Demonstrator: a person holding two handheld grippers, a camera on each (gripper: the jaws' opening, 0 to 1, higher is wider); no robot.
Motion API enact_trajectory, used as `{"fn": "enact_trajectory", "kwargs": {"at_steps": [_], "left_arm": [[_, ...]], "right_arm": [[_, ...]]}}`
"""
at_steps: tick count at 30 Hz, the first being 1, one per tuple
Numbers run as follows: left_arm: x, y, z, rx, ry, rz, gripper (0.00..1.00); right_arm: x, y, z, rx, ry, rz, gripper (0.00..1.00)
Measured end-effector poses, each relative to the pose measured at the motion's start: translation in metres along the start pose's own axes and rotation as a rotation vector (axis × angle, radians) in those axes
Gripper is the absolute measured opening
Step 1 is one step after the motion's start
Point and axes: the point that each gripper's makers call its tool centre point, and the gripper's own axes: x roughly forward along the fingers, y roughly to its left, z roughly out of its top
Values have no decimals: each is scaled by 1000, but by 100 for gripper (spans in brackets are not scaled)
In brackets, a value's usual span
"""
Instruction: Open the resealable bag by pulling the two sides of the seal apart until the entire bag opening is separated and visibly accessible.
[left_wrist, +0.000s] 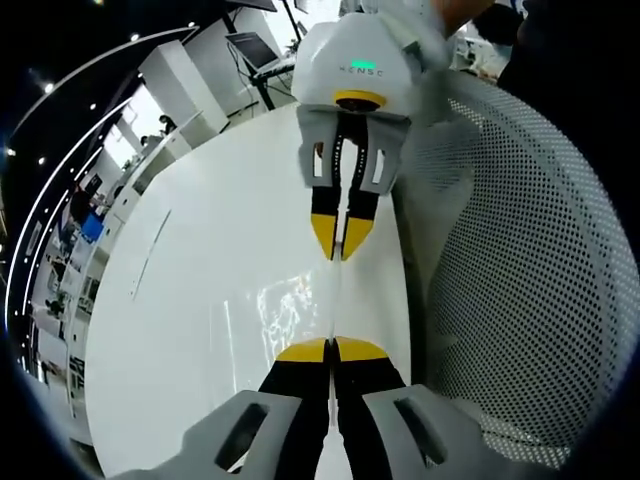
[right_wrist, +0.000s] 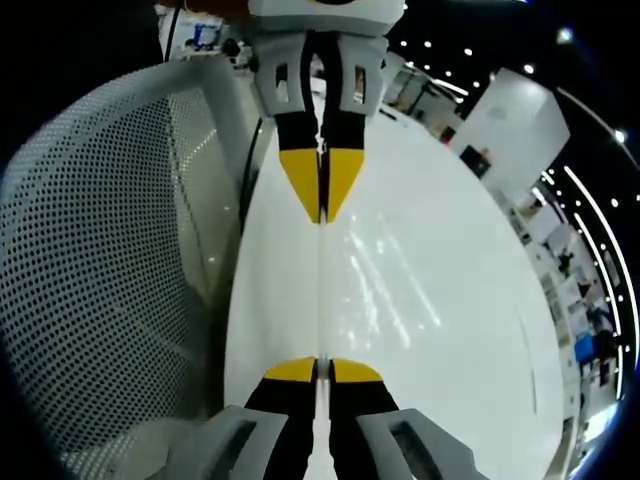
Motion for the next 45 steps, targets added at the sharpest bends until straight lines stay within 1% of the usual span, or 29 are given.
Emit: {"fn": "enact_trajectory", "kwargs": {"at_steps": [2, 3, 5, 6, 7, 13, 14, 19, 24, 31, 32, 35, 37, 45], "left_arm": [[0, 0, 0, -1, 0, 0, 0], [0, -1, -1, -2, 3, -3, 0], [0, -1, -1, -2, 5, -3, 0], [0, -1, -1, -1, 11, -7, 0], [0, -2, -2, -8, 9, -11, 0], [1, -4, -3, -15, 15, -13, 0], [1, -5, -2, -29, 7, -18, 0], [1, -4, -3, -27, 9, -15, 0], [1, -3, -2, -17, 17, -17, 0], [3, -4, -1, 16, 30, -20, 0], [3, -4, -1, 17, 31, -22, 0], [4, -4, -4, 25, 42, -19, 0], [4, -5, -5, 31, 50, -19, 0], [4, 0, -6, 15, 48, 3, 0]], "right_arm": [[0, 0, -1, 1, 2, 0, 0], [0, 1, -5, 6, 9, -1, 0], [-1, 1, -8, 7, 15, -1, 0], [-3, 4, -18, 15, 33, -3, 0], [-4, 5, -22, 26, 35, -3, 0], [-6, 8, -34, 25, 71, 1, 0], [-6, 8, -32, 37, 57, 2, 0], [-7, 6, -31, 42, 55, -6, 0], [-6, 5, -31, 35, 65, -11, 0], [-7, 1, -33, 72, 58, -32, 0], [-8, 1, -33, 75, 59, -34, 0], [-10, -2, -32, 94, 55, -54, 6], [-11, -2, -30, 103, 48, -60, 6], [-14, 0, -9, 91, -6, -64, 6]]}}
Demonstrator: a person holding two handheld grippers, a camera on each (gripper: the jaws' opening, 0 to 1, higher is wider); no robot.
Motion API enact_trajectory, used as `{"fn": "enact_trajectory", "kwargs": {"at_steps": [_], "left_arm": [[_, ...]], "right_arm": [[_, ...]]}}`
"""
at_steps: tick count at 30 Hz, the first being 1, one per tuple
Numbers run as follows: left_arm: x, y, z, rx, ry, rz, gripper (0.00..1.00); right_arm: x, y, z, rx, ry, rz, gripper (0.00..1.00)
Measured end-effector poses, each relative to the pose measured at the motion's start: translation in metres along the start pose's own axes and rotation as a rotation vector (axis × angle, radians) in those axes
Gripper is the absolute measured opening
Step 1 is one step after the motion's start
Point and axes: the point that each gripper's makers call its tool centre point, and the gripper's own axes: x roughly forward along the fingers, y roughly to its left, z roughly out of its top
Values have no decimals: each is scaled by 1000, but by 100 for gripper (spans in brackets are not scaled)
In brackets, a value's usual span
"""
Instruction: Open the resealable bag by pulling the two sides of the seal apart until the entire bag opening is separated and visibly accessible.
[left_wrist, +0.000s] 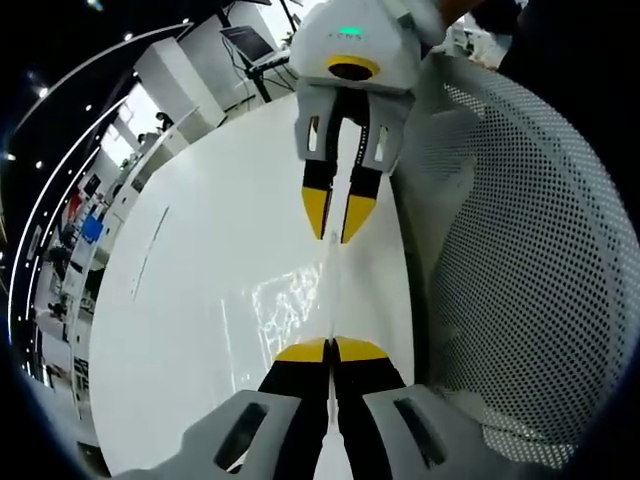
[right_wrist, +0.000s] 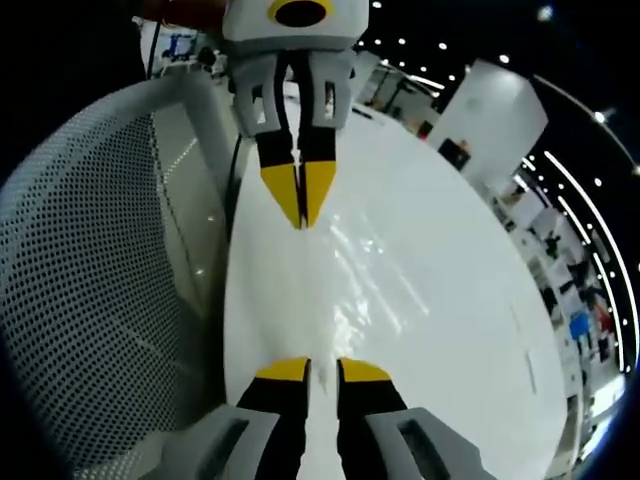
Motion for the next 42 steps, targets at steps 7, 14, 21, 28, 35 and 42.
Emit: {"fn": "enact_trajectory", "kwargs": {"at_steps": [7, 14, 21, 28, 35, 42], "left_arm": [[0, 1, 1, 0, -4, 3, 0], [-1, 1, 4, 20, -13, 3, 0], [0, 0, 9, 26, -30, -4, 0], [2, 1, 17, 30, -59, 2, 0], [2, 3, 13, 15, -55, 10, 0], [6, 5, -1, 9, -7, 19, 0]], "right_arm": [[4, 4, 14, -27, -30, 5, 5], [9, 8, 16, -41, -25, 20, 4], [12, 8, 18, -50, -27, 25, 4], [14, 7, 24, -82, -38, 18, 0], [11, 3, 28, -75, -47, 2, 0], [9, 4, 37, -71, -63, -3, 0]]}}
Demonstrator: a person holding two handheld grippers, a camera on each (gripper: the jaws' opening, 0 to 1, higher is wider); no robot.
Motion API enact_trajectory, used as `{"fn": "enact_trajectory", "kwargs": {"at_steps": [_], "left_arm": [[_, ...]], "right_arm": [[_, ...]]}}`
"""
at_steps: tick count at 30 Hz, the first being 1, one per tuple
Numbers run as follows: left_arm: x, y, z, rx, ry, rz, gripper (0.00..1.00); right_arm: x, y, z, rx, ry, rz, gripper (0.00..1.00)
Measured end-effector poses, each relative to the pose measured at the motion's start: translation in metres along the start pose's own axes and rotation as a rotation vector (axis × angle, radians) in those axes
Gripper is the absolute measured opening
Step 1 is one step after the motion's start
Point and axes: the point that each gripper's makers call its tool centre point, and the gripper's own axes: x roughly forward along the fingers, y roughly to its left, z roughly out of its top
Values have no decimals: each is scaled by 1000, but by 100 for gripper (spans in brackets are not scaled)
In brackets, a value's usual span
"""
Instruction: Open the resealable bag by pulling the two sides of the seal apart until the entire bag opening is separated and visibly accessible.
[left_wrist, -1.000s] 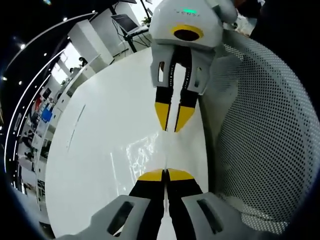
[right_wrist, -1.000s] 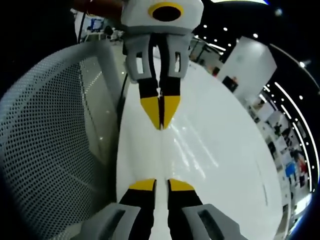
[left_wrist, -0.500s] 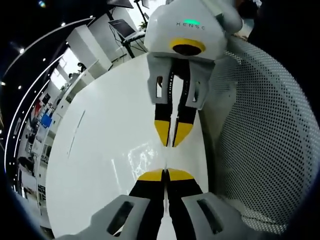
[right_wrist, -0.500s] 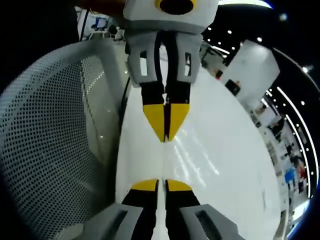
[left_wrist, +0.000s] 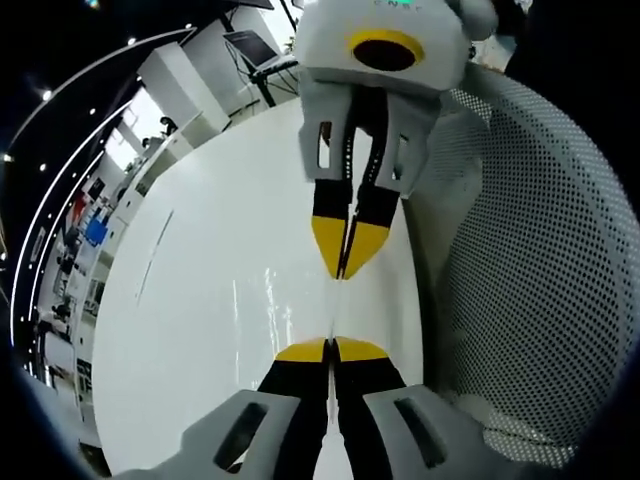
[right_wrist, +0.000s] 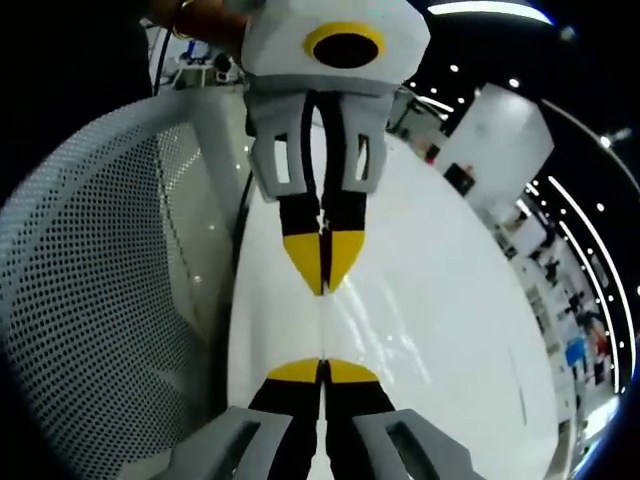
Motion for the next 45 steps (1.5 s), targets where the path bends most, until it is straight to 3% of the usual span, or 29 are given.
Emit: {"fn": "enact_trajectory", "kwargs": {"at_steps": [6, 9, 12, 19, 31, 41, 45], "left_arm": [[-1, 1, -6, -28, 12, 3, 0], [-5, 3, -6, -49, 7, 7, 5], [-11, 6, -1, -115, -23, 22, 11], [-21, 13, 13, -139, -57, 31, 11], [1, 12, 18, -172, -56, -21, 10], [15, 7, 3, -157, 14, -47, 2], [14, 9, 4, -172, 6, -44, 0]], "right_arm": [[3, 0, 3, -36, 17, -3, 0], [4, -1, 2, -40, 22, -7, 0], [4, -2, 3, -41, 25, -12, 0], [6, 2, 2, -94, 41, -1, 0], [7, 5, 10, -163, 36, 1, 0], [8, 8, 16, -188, 24, 12, 0], [8, 7, 17, -185, 25, 11, 0]]}}
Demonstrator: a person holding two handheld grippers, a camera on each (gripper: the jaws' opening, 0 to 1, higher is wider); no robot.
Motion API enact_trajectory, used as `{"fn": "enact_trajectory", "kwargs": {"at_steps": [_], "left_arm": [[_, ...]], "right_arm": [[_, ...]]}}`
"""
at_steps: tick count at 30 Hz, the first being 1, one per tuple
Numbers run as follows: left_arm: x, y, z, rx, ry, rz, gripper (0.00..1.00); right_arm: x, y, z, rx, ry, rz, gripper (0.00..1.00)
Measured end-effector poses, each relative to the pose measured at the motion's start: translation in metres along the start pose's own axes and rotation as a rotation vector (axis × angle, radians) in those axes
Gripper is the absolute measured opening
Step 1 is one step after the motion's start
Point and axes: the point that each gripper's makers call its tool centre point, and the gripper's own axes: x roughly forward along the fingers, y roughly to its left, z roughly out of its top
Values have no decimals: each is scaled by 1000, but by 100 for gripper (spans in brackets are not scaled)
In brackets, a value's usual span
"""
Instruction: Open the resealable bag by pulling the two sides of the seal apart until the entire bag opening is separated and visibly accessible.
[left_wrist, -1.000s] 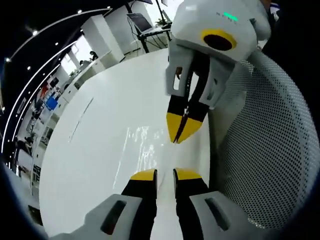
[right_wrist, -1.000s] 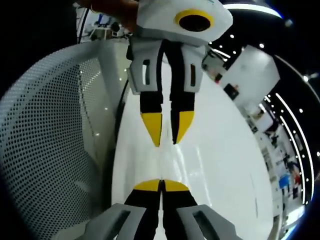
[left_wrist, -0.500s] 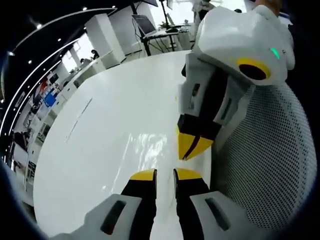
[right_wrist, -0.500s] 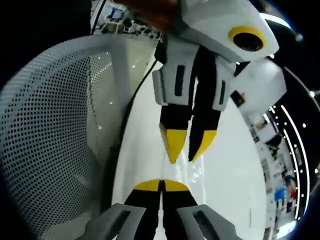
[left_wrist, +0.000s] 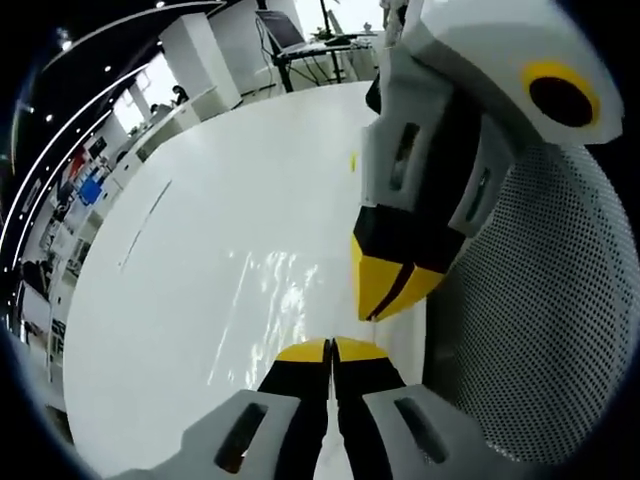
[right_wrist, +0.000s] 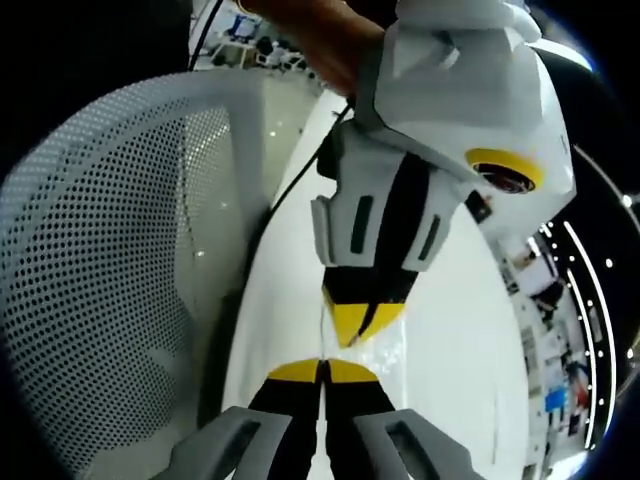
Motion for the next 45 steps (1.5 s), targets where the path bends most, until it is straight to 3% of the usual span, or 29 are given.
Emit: {"fn": "enact_trajectory", "kwargs": {"at_steps": [2, 9, 17, 20, 28, 37, 44, 45], "left_arm": [[0, 1, 0, -7, -1, 3, 0], [-6, 14, 10, -18, -40, 79, 0], [-10, 28, 17, -14, -66, 143, 0], [-16, 36, 25, 3, -111, 188, 0], [-29, 54, 40, 17, -159, 277, 0], [-40, 67, 59, 79, -185, 362, 0], [-51, 75, 72, 175, -186, 448, 0], [-54, 78, 74, 230, -169, 484, 0]], "right_arm": [[1, 0, -1, 7, 1, 1, 0], [5, -11, -1, 158, -1, -45, 0], [9, -19, 2, 180, 20, -77, 0], [10, -19, 2, 174, 25, -80, 0], [10, -15, 0, 162, 49, -86, 0], [9, -17, -5, 201, 59, -88, 0], [7, -20, -4, 240, 49, -96, 0], [6, -22, -4, 246, 47, -103, 0]]}}
